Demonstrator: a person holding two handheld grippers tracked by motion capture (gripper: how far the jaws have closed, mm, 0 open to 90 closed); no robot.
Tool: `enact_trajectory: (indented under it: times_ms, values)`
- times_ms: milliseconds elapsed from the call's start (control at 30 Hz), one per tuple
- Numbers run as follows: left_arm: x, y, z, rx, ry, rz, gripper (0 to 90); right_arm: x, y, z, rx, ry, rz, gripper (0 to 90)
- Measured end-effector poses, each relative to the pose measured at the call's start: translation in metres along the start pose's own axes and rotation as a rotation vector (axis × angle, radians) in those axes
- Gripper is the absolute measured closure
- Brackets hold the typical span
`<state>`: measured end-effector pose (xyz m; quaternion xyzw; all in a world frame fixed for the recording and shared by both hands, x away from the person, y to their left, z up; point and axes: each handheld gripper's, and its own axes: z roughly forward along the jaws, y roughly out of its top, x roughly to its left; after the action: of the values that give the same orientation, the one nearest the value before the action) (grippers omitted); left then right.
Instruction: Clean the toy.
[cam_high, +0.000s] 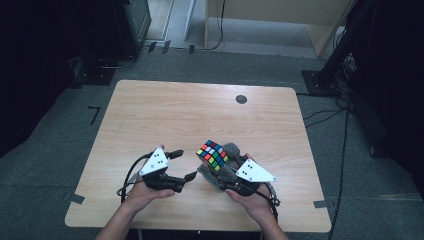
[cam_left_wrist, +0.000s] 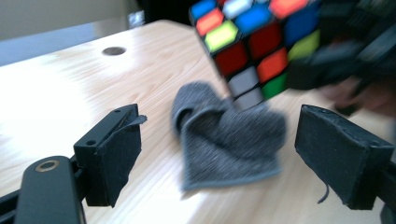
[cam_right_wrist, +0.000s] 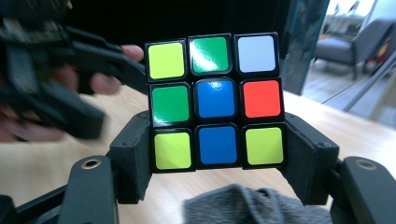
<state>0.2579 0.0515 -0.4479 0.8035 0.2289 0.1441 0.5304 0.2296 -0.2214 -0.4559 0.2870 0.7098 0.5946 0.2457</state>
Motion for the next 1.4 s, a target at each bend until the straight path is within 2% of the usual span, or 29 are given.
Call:
enact_trajectory:
  times_ms: [167,233,267,333,433,533,767,900,967,1133,1400]
  values:
    - [-0.010,-0.005,0.008,0.045,0.063,0.107,15.3,0.004,0.006,0.000,0.042,0.047,0.103,34.2]
    - [-0.014,-0.006,0.009,0.036,0.078,0.142,15.3,0.005,0.006,0.002,0.057,0.065,0.136,34.2]
    - [-0.014,-0.006,0.009,0.036,0.078,0.142,15.3,0.005,0.006,0.002,0.057,0.065,0.136,34.2]
    - [-0.017,-0.007,0.009,0.022,0.097,0.178,15.3,0.006,0.007,0.003,0.071,0.083,0.176,34.2]
    - [-0.019,-0.007,0.008,0.002,0.110,0.207,15.5,0.007,0.008,0.004,0.092,0.094,0.205,34.2]
    - [-0.021,-0.008,0.008,-0.016,0.110,0.231,15.5,0.008,0.008,0.005,0.101,0.112,0.255,34.2]
    - [-0.030,-0.010,0.012,-0.002,0.132,0.304,15.5,0.011,0.008,0.008,0.133,0.134,0.289,34.1]
    - [-0.033,-0.011,0.014,-0.004,0.142,0.327,15.6,0.014,0.007,0.011,0.161,0.149,0.306,34.1]
    - [-0.035,-0.011,0.014,-0.019,0.166,0.342,16.5,0.015,0.006,0.013,0.180,0.163,0.315,34.1]
    - [-0.037,-0.013,0.016,-0.016,0.158,0.359,20.6,0.018,0.004,0.017,0.215,0.160,0.329,34.0]
    - [-0.040,-0.017,0.017,-0.027,0.182,0.404,26.6,0.014,0.003,0.018,0.230,0.178,0.406,34.0]
